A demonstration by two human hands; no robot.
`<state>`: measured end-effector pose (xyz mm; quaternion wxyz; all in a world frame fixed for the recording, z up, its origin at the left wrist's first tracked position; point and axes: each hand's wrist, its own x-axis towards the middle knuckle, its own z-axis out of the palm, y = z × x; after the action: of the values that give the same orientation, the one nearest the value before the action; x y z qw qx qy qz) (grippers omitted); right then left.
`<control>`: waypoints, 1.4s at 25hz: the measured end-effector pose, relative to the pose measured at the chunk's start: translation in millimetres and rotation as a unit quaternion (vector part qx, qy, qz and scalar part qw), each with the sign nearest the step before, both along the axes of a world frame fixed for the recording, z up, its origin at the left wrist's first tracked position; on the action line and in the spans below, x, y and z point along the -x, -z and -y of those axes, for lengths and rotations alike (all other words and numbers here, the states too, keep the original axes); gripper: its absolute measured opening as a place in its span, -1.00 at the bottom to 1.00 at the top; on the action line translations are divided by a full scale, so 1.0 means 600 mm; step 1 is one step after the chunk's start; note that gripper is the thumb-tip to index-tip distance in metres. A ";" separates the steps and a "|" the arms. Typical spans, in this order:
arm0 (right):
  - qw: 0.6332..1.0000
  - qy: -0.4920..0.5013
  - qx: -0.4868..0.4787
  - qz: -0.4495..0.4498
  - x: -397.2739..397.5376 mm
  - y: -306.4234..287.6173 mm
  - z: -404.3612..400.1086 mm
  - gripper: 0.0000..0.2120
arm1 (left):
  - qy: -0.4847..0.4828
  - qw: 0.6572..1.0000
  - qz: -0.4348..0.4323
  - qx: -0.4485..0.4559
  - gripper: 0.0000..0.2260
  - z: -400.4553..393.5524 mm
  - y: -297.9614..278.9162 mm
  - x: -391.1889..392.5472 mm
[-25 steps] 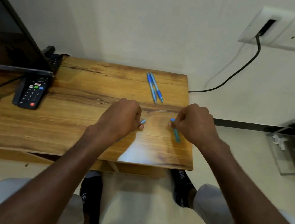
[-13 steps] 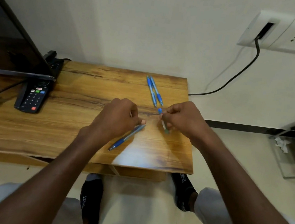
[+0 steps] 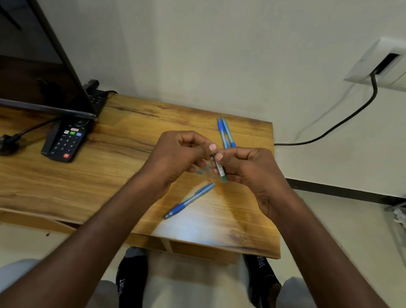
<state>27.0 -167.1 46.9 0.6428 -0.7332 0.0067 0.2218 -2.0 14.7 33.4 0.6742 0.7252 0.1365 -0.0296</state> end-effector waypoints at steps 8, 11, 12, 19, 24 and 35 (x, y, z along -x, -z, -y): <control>0.999 0.024 -0.013 0.022 0.001 0.000 -0.005 -0.86 | -0.074 0.990 -0.043 0.110 -0.78 0.015 -0.006 -0.001; 0.999 0.030 -0.010 0.029 0.002 0.001 -0.006 -0.89 | -0.089 0.986 -0.040 0.133 -0.85 0.018 -0.005 0.000; 0.999 0.031 -0.010 0.034 0.002 0.002 -0.007 -0.90 | -0.097 0.985 -0.039 0.139 -0.86 0.017 -0.004 0.000; 0.996 0.033 -0.076 0.030 0.002 0.007 -0.008 -0.88 | -0.101 0.971 -0.020 0.217 -0.86 0.000 0.001 -0.008; 0.994 0.062 -0.079 0.031 -0.003 0.012 -0.008 -0.87 | -0.108 0.916 -0.086 0.376 -0.81 0.006 0.001 -0.012; 0.977 0.109 0.056 0.177 -0.015 0.029 -0.009 -0.91 | -0.095 0.912 -0.128 0.379 -0.75 0.035 0.004 -0.005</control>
<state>36.1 -161.7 29.6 0.6123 -0.7903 -0.0151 0.0166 1.0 -6.0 31.1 0.8747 0.3887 0.2689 -0.1074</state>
